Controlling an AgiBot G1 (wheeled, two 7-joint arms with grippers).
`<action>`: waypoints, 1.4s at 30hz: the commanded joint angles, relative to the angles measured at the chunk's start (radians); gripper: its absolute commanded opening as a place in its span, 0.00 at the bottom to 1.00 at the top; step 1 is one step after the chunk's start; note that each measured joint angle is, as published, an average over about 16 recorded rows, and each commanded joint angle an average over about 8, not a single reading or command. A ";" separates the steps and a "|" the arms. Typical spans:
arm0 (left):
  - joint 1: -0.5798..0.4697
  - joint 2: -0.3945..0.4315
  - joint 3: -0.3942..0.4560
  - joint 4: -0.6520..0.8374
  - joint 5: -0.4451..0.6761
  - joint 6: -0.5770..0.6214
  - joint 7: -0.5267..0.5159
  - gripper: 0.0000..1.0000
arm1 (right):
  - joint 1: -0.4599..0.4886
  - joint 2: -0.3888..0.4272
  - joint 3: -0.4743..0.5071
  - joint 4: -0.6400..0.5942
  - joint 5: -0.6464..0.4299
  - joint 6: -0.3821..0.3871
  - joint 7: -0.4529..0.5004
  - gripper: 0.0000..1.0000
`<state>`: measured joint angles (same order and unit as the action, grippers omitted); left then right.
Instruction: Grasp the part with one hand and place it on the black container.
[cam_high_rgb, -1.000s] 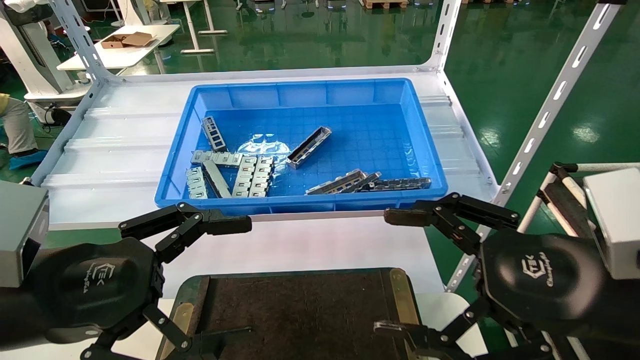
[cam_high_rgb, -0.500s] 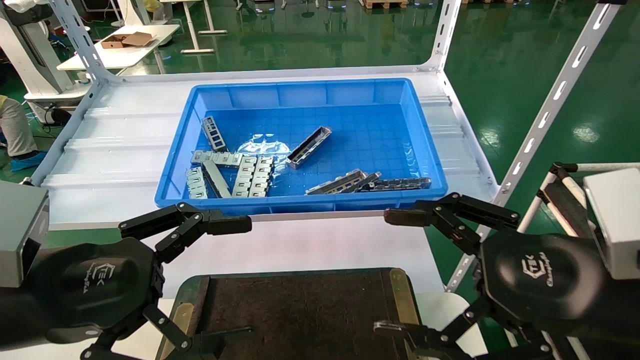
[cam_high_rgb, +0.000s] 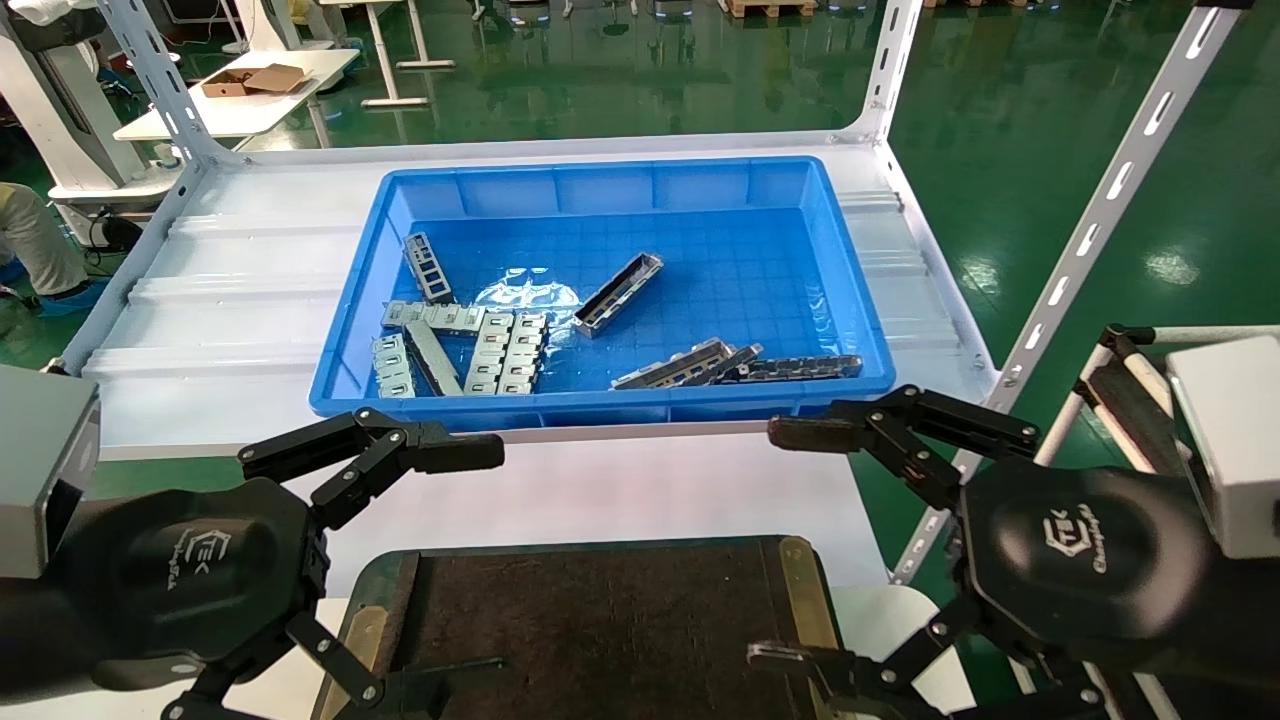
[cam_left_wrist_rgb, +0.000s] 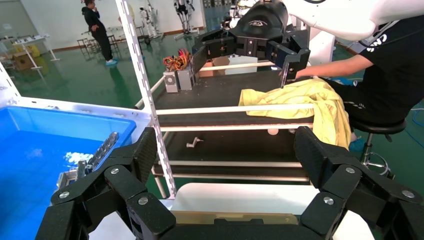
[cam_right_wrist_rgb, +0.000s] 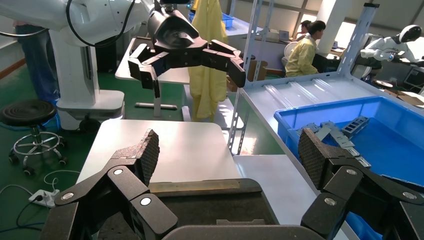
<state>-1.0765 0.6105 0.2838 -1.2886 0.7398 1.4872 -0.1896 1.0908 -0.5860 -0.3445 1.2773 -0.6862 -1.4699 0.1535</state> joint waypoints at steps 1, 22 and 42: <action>0.001 -0.001 0.001 -0.001 0.001 0.000 0.000 1.00 | 0.000 0.000 0.000 0.000 0.000 0.000 0.000 1.00; -0.127 0.135 0.083 0.033 0.243 -0.197 -0.008 1.00 | 0.000 0.000 -0.001 0.000 0.000 0.000 0.000 1.00; -0.426 0.512 0.188 0.561 0.534 -0.526 0.109 1.00 | 0.000 0.000 -0.001 0.000 0.001 0.000 -0.001 1.00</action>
<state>-1.4993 1.1188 0.4714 -0.7267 1.2705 0.9670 -0.0773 1.0913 -0.5857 -0.3455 1.2770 -0.6857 -1.4698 0.1530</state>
